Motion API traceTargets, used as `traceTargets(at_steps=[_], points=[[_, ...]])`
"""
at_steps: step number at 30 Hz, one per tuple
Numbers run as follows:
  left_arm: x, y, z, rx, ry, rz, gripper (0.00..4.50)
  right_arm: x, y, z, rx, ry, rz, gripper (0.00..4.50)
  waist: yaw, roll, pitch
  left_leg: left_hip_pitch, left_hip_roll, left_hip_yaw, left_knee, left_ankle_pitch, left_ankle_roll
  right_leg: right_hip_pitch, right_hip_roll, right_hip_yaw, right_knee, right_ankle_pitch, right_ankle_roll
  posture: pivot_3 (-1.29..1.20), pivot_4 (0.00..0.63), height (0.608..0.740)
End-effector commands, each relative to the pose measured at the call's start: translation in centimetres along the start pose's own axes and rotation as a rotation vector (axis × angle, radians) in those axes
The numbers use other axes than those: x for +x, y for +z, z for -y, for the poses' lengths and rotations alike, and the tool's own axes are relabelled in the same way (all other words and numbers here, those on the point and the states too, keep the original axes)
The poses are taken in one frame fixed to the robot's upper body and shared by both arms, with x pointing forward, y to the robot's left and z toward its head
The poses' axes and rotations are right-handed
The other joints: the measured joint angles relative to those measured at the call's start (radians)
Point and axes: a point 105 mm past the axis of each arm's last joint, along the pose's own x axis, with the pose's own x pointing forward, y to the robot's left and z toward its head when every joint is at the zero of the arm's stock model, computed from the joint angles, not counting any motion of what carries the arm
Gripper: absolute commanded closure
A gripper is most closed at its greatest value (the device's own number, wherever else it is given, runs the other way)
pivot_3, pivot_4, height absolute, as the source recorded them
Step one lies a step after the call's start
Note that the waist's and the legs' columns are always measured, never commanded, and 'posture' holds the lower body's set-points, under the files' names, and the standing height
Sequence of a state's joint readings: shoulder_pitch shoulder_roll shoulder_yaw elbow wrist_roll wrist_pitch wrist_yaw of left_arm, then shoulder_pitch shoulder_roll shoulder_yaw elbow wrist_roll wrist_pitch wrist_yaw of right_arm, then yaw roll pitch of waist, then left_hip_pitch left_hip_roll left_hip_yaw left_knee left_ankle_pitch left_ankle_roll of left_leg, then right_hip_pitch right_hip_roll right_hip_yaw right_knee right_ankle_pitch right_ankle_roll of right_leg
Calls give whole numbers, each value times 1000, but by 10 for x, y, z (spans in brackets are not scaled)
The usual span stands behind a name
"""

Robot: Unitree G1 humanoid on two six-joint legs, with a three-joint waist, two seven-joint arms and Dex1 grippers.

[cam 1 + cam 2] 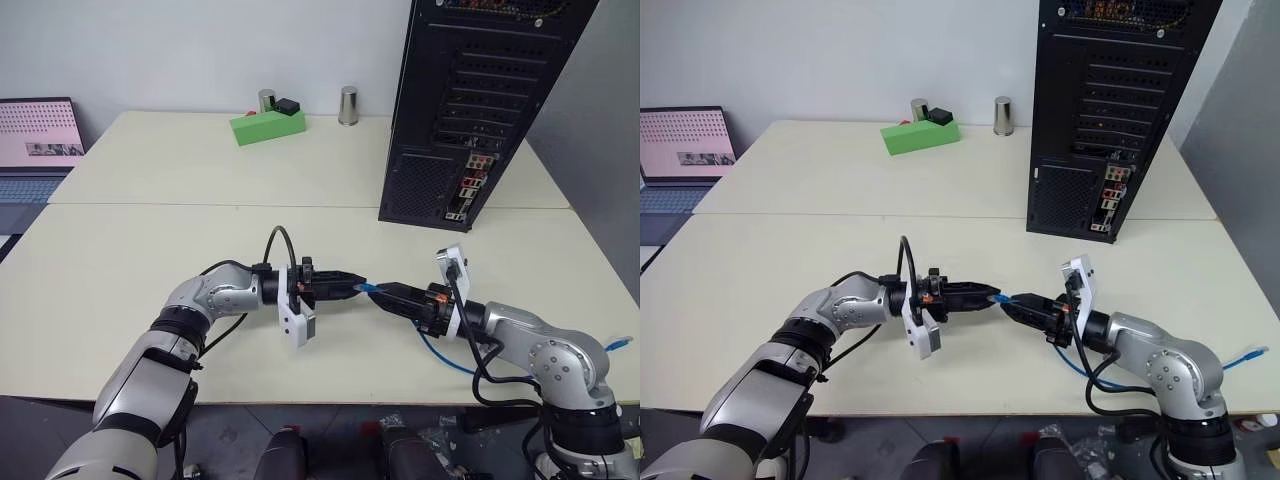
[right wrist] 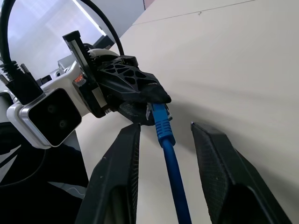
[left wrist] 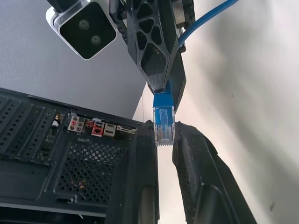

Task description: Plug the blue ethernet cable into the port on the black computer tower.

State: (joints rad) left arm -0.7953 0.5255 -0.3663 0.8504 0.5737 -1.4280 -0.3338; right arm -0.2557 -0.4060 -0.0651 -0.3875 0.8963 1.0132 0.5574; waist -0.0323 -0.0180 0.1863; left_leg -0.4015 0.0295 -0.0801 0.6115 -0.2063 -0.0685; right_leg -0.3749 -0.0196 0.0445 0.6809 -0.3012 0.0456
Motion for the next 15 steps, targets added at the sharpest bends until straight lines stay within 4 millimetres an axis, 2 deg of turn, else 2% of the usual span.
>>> traceTargets(at_steps=[1, 6, 12, 14, 15], points=[[0, 3, -7, 33, 16, 19, 4228, 0, 7, -6, -14, 23, 32, 3588, 0, 0, 0, 0, 0, 0, 0, 0, 0, 0, 0, 0, 0, 0, 0, 0, 150, 740], [0, 2, -8, 35, 18, 14, 4228, 0, 9, -5, -6, 20, 41, 4477, 0, 0, 0, 0, 0, 0, 0, 0, 0, 0, 0, 0, 0, 0, 0, 0, 150, 740], [1, 2, -8, 23, 37, 13, 4228, 0, 12, -4, 15, 28, 52, 4492, 0, 0, 0, 0, 0, 0, 0, 0, 0, 0, 0, 0, 0, 0, 0, 0, 150, 740], [1, 1, -5, 5, 25, 3, 3524, -1, 13, -4, 19, 32, 50, 4492, 0, 0, 0, 0, 0, 0, 0, 0, 0, 0, 0, 0, 0, 0, 0, 0, 150, 740], [0, 0, -3, -8, 22, 0, 3390, -1, 13, -4, 19, 33, 49, 4493, 0, 0, 0, 0, 0, 0, 0, 0, 0, 0, 0, 0, 0, 0, 0, 0, 150, 740]])
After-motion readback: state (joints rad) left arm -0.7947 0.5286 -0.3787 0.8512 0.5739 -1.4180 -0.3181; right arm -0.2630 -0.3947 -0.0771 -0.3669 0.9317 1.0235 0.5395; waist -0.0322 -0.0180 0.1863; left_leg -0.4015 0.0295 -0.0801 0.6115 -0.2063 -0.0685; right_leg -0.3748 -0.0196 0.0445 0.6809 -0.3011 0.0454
